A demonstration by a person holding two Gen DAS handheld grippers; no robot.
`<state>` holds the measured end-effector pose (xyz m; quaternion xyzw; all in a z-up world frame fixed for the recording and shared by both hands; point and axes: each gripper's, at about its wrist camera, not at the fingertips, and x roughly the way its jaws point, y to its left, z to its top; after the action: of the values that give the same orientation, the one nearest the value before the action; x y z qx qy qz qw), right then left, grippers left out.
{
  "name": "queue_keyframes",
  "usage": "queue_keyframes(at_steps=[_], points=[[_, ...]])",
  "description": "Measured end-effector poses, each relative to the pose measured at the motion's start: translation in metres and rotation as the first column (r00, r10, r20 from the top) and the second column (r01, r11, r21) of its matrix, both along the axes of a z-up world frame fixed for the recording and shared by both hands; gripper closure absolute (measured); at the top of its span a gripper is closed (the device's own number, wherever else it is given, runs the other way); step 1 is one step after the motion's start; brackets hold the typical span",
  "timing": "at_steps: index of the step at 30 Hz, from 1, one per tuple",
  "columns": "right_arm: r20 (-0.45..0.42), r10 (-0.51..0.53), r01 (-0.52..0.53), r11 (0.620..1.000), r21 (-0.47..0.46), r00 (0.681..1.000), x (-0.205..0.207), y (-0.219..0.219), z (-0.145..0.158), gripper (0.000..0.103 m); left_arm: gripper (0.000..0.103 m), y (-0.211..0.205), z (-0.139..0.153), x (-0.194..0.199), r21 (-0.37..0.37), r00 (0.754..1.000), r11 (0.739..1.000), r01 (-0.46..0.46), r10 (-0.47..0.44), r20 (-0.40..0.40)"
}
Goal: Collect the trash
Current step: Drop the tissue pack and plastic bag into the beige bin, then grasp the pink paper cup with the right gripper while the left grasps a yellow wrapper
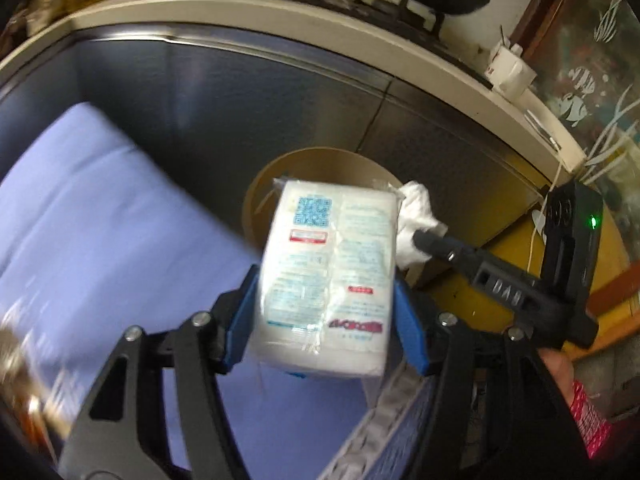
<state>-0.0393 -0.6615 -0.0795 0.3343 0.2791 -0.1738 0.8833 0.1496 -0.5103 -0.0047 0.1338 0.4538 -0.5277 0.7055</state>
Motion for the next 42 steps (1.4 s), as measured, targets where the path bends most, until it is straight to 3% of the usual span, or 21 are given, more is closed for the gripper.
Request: queue_keyframes(at_steps=[2, 4, 5, 6, 8, 11, 16, 20, 23, 26, 29, 30, 32, 33, 36, 40, 41, 42], points=[[-0.023, -0.008, 0.007, 1.000, -0.009, 1.000, 0.004, -0.009, -0.008, 0.090, 0.039, -0.019, -0.008, 0.001, 0.031, 1.000, 0.999, 0.009, -0.009, -0.003], [-0.005, -0.032, 0.032, 0.999, 0.029, 0.999, 0.009, -0.014, -0.016, 0.071, 0.036, -0.035, -0.018, 0.005, 0.073, 1.000, 0.997, -0.010, 0.009, 0.012], [0.001, -0.044, 0.044, 0.998, 0.050, 0.999, 0.009, -0.018, -0.018, 0.051, 0.036, -0.040, -0.022, 0.007, 0.081, 1.000, 0.997, -0.013, 0.013, 0.008], [0.014, -0.063, 0.062, 0.997, 0.056, 0.998, 0.008, -0.019, -0.019, 0.044, 0.035, -0.044, -0.025, 0.009, 0.090, 1.000, 0.996, -0.018, 0.018, 0.001], [0.030, -0.086, 0.086, 0.996, 0.023, 0.996, 0.003, -0.016, -0.013, 0.043, 0.035, -0.043, -0.022, 0.012, 0.097, 0.999, 0.994, -0.052, 0.053, -0.006], [0.070, -0.110, 0.110, 0.994, 0.000, 0.991, -0.006, -0.010, 0.001, 0.043, 0.035, -0.019, 0.002, 0.016, 0.015, 0.994, 0.994, -0.105, 0.105, -0.009], [0.172, -0.044, 0.056, 0.996, -0.065, 0.984, -0.012, 0.026, 0.038, 0.043, 0.035, 0.084, 0.051, -0.003, -0.148, 0.979, 0.970, -0.190, 0.200, 0.052], [0.177, 0.117, -0.109, 0.993, -0.051, 0.977, 0.013, 0.076, 0.047, 0.044, 0.035, 0.177, 0.048, -0.021, -0.162, 0.956, 0.950, -0.265, 0.281, 0.084], [0.147, 0.255, -0.251, 0.967, -0.050, 0.956, 0.047, 0.122, 0.044, 0.049, 0.035, 0.260, 0.030, -0.032, -0.106, 0.917, 0.922, -0.373, 0.383, 0.109], [0.114, 0.428, -0.426, 0.904, -0.042, 0.897, 0.093, 0.184, 0.044, 0.051, 0.035, 0.347, 0.015, -0.038, -0.057, 0.849, 0.859, -0.509, 0.512, 0.131], [0.105, 0.580, -0.578, 0.814, -0.053, 0.808, 0.145, 0.243, 0.055, 0.051, 0.035, 0.427, 0.013, -0.035, -0.052, 0.741, 0.752, -0.657, 0.657, 0.139], [0.090, 0.622, -0.616, 0.783, -0.080, 0.778, 0.170, 0.264, 0.063, 0.051, 0.029, 0.452, 0.013, -0.032, -0.060, 0.695, 0.708, -0.704, 0.703, 0.148], [0.071, 0.682, -0.674, 0.731, -0.109, 0.728, 0.199, 0.294, 0.075, 0.051, 0.023, 0.480, 0.010, -0.022, -0.064, 0.633, 0.646, -0.760, 0.760, 0.146], [0.066, 0.704, -0.696, 0.710, -0.106, 0.707, 0.215, 0.306, 0.079, 0.051, 0.023, 0.496, 0.008, -0.014, -0.075, 0.607, 0.616, -0.784, 0.787, 0.109], [0.016, 0.734, -0.729, 0.676, -0.108, 0.679, 0.262, 0.337, 0.083, 0.051, 0.023, 0.505, -0.002, 0.002, -0.102, 0.603, 0.602, -0.792, 0.797, 0.021], [-0.108, 0.746, -0.753, 0.649, -0.105, 0.657, 0.312, 0.351, 0.073, 0.051, 0.023, 0.494, -0.022, 0.020, -0.080, 0.629, 0.624, -0.777, 0.776, -0.047], [-0.122, 0.750, -0.760, 0.645, -0.086, 0.650, 0.317, 0.350, 0.071, 0.051, 0.025, 0.489, -0.025, 0.020, -0.075, 0.633, 0.629, -0.774, 0.772, -0.055], [-0.127, 0.768, -0.776, 0.630, -0.030, 0.628, 0.319, 0.349, 0.062, 0.050, 0.035, 0.485, -0.028, 0.022, -0.076, 0.643, 0.638, -0.766, 0.763, -0.067]])
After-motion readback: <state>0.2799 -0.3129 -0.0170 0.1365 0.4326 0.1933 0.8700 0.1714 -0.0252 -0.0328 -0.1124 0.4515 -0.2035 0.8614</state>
